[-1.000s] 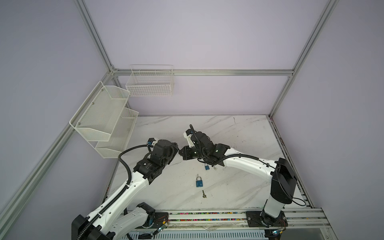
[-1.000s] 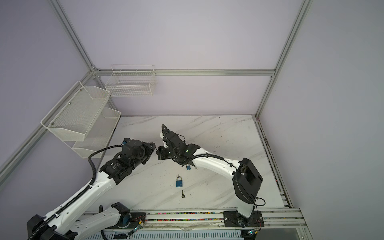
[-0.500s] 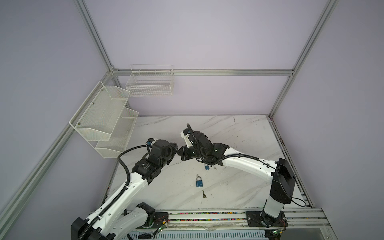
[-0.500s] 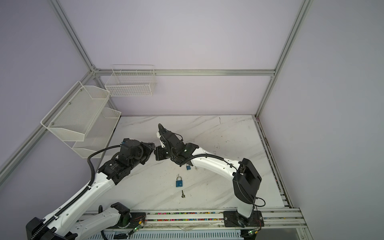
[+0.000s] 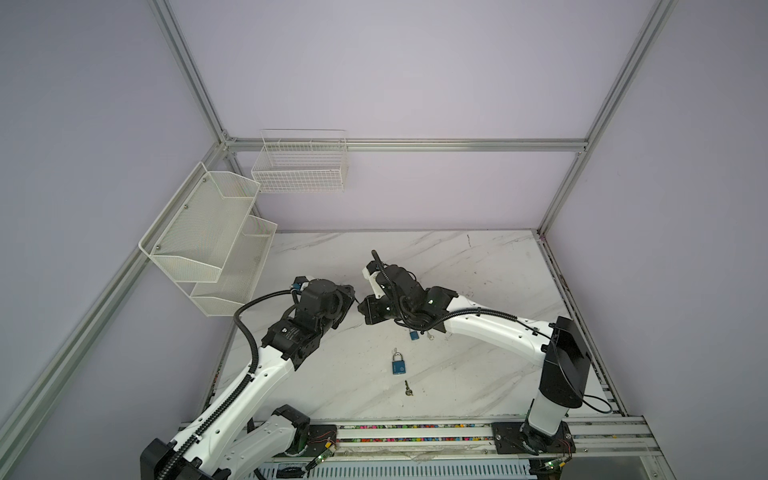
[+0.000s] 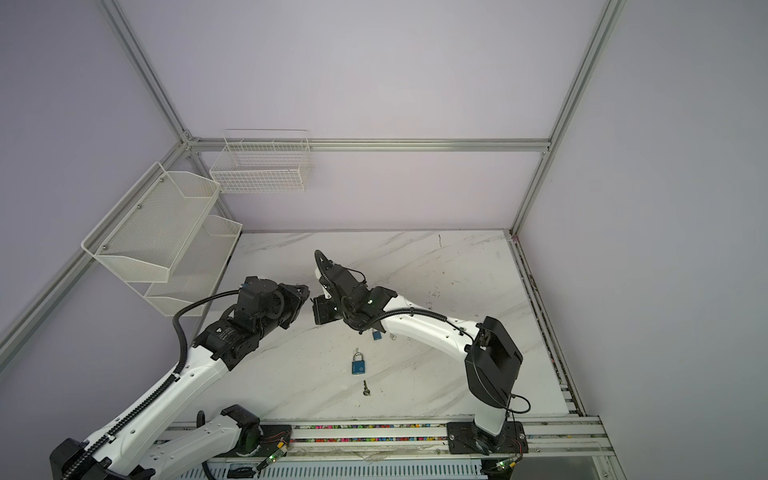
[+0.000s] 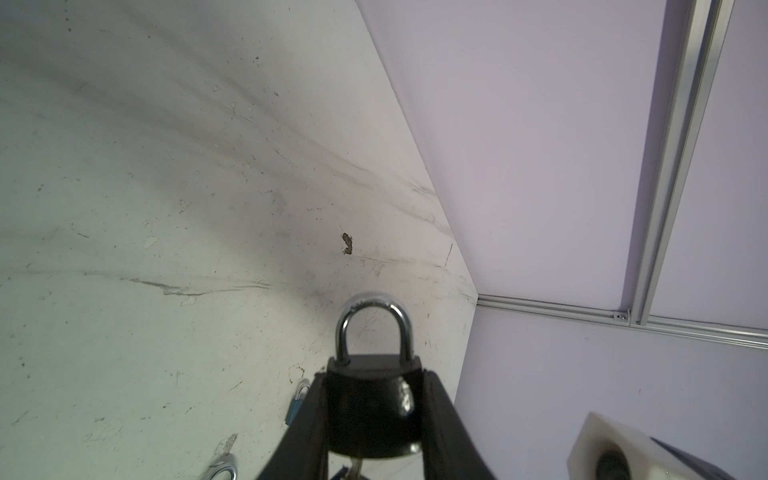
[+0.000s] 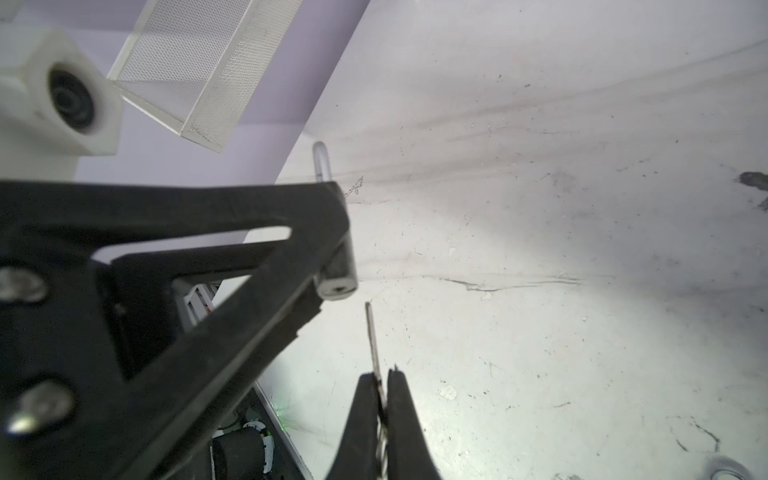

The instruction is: Unlock with the key

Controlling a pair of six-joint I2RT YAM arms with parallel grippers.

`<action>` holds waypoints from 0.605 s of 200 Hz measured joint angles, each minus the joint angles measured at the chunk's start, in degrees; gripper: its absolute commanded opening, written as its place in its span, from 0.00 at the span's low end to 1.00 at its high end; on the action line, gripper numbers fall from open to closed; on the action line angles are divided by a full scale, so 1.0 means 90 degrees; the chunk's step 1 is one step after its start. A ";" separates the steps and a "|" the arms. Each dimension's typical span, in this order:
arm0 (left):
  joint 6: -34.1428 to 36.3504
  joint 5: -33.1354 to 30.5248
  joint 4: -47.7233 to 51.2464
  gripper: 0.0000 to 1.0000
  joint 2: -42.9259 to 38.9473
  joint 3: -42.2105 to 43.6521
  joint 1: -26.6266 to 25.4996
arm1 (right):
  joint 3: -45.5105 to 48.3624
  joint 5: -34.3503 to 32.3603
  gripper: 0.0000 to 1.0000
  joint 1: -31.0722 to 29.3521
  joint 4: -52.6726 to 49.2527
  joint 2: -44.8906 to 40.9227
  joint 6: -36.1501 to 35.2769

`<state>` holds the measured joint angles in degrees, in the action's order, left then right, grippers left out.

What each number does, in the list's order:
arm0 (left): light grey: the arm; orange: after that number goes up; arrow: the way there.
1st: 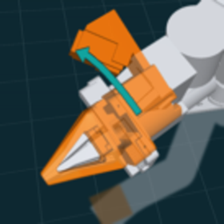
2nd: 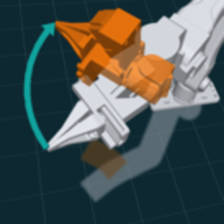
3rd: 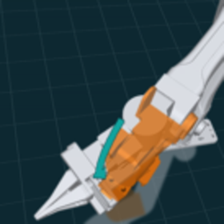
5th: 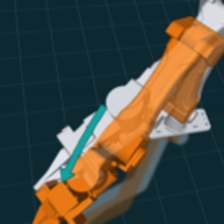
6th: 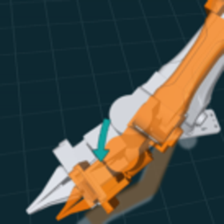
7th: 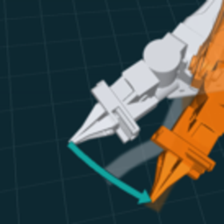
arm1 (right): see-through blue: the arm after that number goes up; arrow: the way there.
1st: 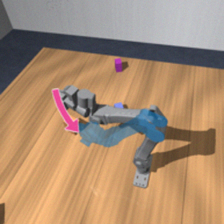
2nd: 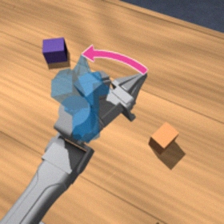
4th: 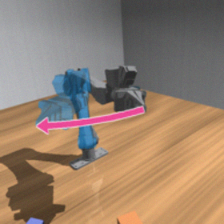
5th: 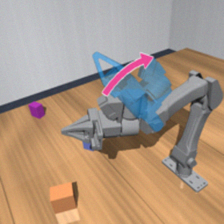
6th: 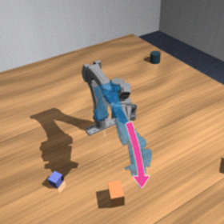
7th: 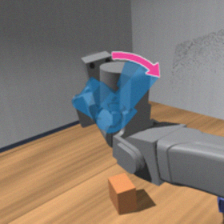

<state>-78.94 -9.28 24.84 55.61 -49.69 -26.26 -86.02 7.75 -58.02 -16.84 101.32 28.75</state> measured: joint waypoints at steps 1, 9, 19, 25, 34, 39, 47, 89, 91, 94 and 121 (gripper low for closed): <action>0.0000 0.0000 0.0000 0.02 0.0000 0.0000 0.0000 | 0.0000 -0.0002 0.00 0.0000 -0.0005 0.0000 0.0000; 0.0000 0.0000 0.0000 0.02 -0.0022 0.0000 0.0000 | 0.0000 -0.0036 0.00 0.0002 -0.0041 0.0000 -0.0015; 0.0000 0.0000 -0.0005 0.02 -0.0032 0.0000 0.0000 | -0.0002 -0.0068 0.00 0.0005 -0.0090 0.0000 -0.0034; 0.0000 0.0005 -0.0005 0.02 -0.0032 0.0000 0.0000 | -0.0002 -0.0075 0.00 0.0005 -0.0107 0.0000 -0.0056; -0.0002 0.0017 -0.0005 0.02 -0.0027 0.0000 0.0000 | -0.0029 -0.0075 0.00 0.0005 -0.0143 0.0000 -0.0100; -0.0002 0.0019 -0.0007 0.02 -0.0024 0.0000 0.0000 | -0.0046 -0.0073 0.00 0.0005 -0.0158 0.0000 -0.0117; -0.0005 0.0024 -0.0007 0.02 -0.0024 0.0000 0.0000 | -0.0078 -0.0068 0.00 0.0005 -0.0165 0.0000 -0.0136; -0.0005 0.0068 -0.0046 0.02 -0.0002 0.0000 0.0000 | -0.0279 -0.0056 0.00 0.0005 -0.0204 0.0007 -0.0291; -0.0005 0.0068 -0.0046 0.02 -0.0002 0.0000 0.0000 | -0.0284 -0.0053 0.00 0.0005 -0.0209 0.0010 -0.0294; -0.0005 0.0068 -0.0049 0.02 0.0000 0.0000 0.0000 | -0.0289 -0.0056 0.00 0.0005 -0.0214 0.0015 -0.0304; -0.0005 0.0092 -0.0053 0.02 0.0024 0.0000 0.0000 | -0.0374 -0.0017 0.00 0.0012 -0.0233 0.0121 -0.0393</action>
<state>-78.98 -8.45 24.36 55.83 -49.69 -26.26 -89.38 7.60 -57.91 -18.94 102.41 25.21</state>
